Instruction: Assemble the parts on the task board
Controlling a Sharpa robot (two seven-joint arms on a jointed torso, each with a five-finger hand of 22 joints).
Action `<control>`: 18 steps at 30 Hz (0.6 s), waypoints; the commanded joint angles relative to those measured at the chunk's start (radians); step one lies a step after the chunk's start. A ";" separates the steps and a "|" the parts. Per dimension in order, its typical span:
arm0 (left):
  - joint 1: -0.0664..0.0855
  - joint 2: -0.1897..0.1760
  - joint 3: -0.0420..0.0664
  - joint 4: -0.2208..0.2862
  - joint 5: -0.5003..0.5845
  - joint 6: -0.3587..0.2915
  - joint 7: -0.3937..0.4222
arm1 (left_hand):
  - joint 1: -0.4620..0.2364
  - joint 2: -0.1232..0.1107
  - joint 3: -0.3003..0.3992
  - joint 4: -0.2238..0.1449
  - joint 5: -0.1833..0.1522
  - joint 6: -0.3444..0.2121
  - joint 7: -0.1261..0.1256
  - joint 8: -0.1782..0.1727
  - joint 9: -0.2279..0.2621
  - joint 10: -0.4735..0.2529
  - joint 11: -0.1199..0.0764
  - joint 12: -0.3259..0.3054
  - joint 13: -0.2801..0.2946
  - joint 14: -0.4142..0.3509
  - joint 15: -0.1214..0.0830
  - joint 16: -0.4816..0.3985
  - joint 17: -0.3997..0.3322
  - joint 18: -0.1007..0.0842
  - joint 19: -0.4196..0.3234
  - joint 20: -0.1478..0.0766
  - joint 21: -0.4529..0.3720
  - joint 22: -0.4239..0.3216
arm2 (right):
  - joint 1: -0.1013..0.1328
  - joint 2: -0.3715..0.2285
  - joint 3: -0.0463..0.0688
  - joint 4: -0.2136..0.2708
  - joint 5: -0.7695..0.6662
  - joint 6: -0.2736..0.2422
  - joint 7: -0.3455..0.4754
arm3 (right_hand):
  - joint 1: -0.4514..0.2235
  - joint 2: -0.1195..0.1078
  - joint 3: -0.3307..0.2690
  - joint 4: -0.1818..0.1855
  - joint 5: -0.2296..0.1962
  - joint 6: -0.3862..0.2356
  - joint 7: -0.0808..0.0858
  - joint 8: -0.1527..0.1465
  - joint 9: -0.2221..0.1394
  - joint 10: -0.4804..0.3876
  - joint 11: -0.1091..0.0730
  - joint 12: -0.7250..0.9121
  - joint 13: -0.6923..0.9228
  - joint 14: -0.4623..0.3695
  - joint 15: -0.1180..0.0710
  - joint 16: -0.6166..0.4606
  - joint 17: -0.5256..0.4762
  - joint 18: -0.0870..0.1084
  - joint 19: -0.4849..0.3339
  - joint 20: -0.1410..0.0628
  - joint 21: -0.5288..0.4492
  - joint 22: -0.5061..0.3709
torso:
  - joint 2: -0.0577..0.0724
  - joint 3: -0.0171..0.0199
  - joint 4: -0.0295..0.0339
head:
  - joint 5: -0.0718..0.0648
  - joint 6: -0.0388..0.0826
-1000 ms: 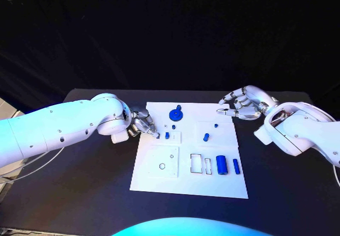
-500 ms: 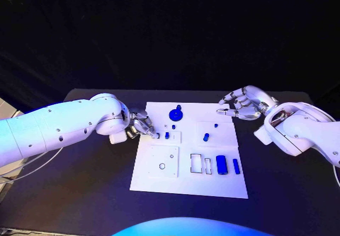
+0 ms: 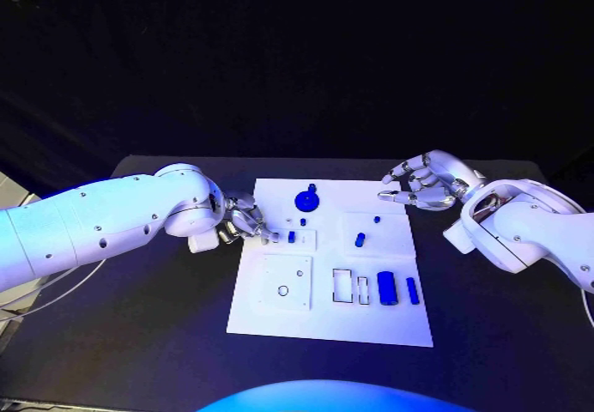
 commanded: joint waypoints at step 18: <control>0.000 -0.021 0.001 0.072 -0.076 -0.138 0.020 | -0.051 0.054 -0.053 0.001 0.010 -0.007 -0.001 0.030 0.023 -0.029 0.005 -0.013 -0.038 0.087 0.007 -0.017 0.210 0.009 -0.018 0.007 -0.013 -0.021 | -0.002 0.001 0.000 -0.003 -0.005 0.004 0.008 | 0.003 0.009 -0.005 -0.002 0.005 -0.004 0.000 0.005 -0.002 0.004 -0.004 0.003 0.077 0.055 0.001 -0.003 0.061 0.011 0.029 0.003 0.001 0.156 | 0.001 0.0009 -0.0006 | 0.002 -0.001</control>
